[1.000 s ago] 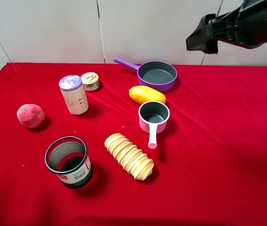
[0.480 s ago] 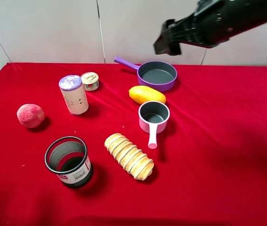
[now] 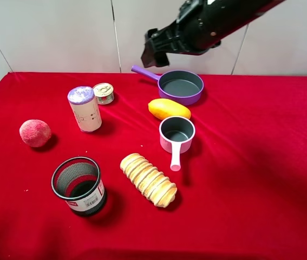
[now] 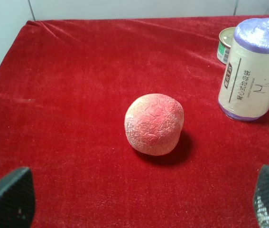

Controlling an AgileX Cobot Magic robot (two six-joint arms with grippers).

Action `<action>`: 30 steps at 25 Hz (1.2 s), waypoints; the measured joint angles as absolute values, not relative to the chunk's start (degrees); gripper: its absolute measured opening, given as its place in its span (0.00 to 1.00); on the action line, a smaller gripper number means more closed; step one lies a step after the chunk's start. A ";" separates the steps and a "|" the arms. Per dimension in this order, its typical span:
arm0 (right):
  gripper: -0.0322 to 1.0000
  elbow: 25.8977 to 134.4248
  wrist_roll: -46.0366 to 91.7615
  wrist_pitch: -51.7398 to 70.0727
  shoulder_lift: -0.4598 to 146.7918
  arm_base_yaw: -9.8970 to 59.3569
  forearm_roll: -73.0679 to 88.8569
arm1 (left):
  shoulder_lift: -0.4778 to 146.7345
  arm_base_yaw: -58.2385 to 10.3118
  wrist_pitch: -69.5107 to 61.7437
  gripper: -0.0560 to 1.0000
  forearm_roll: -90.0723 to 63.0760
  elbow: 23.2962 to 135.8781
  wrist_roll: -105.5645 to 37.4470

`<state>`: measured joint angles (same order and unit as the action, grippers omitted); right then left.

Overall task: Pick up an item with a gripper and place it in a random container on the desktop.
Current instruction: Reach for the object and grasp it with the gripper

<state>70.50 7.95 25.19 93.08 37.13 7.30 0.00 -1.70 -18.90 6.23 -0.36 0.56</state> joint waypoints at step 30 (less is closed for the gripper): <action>0.70 102.68 12.25 37.62 119.67 47.00 6.33 | 0.00 -1.70 -18.90 0.91 6.23 -0.36 0.56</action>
<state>102.68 12.25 37.62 119.67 47.00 6.33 0.00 -1.70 -18.90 6.23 -0.36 0.56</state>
